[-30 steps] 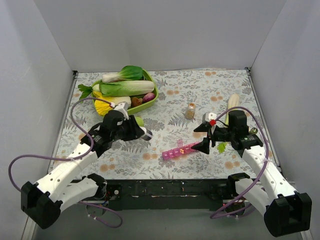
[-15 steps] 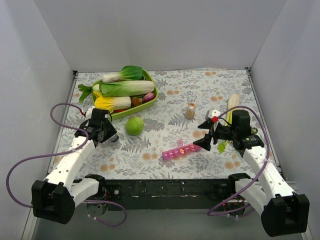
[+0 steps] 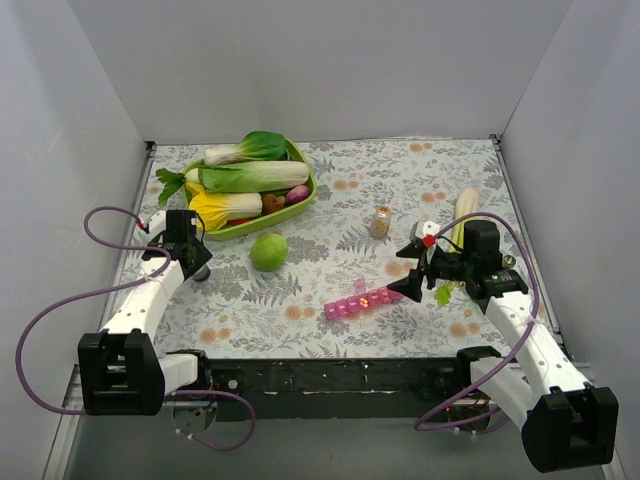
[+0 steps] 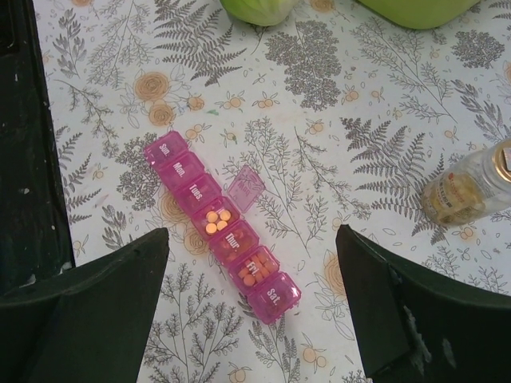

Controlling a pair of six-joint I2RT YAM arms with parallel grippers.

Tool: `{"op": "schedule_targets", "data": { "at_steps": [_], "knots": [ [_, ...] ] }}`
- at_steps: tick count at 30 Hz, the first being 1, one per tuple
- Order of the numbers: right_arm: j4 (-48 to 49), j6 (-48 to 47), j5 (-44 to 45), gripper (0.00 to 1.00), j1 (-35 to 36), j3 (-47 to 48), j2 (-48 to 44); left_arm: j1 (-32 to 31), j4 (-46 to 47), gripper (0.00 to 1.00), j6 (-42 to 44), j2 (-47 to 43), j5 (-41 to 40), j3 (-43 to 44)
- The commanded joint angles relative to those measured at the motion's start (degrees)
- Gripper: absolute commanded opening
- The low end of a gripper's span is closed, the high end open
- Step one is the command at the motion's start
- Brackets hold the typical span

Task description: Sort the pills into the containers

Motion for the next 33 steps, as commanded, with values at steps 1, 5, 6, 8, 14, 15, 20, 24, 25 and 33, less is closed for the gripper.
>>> {"op": "schedule_targets", "data": {
  "at_steps": [1,5,6,8,14,15,20,24,25,33],
  "knots": [
    [-3.7,-5.8,-2.0,0.92,-0.1,2.2,1.8,0.4,-0.5,0.49,0.9,-0.7,-0.7,0.9],
    [-12.0,-17.9,-2.4,0.92,0.3,5.3,4.3,0.4,-2.0,0.71,1.9,-3.8,0.6,1.5],
    [-15.3,-24.0,-2.4,0.92,0.3,6.6,4.8,0.4,-2.4,0.76,2.2,-5.0,1.3,1.8],
    [-19.1,-29.9,-2.2,0.93,1.0,7.8,6.6,0.4,-3.9,0.79,2.5,-6.2,2.8,3.0],
    [-34.3,-60.8,-0.8,0.95,3.9,10.1,13.2,0.4,-6.3,0.82,6.1,-12.9,14.0,6.6],
    [-34.6,-62.1,0.8,0.95,4.4,10.1,14.8,0.4,-6.4,0.81,7.0,-13.7,21.0,7.0],
    [-30.6,-61.7,9.1,0.93,8.5,10.8,20.1,0.0,-1.9,0.79,15.2,-19.4,50.0,5.2],
    [-28.1,-58.5,12.4,0.89,8.9,12.2,25.5,-6.1,5.6,0.72,14.9,-17.5,63.6,0.8],
    [-27.9,-57.8,13.1,0.88,8.9,12.4,26.3,-11.5,6.8,0.71,14.5,-17.0,60.5,0.4],
    [-20.1,-51.9,17.7,0.84,9.5,9.7,27.9,-26.3,21.4,0.54,6.8,-2.6,54.3,1.5]
  ]
}}
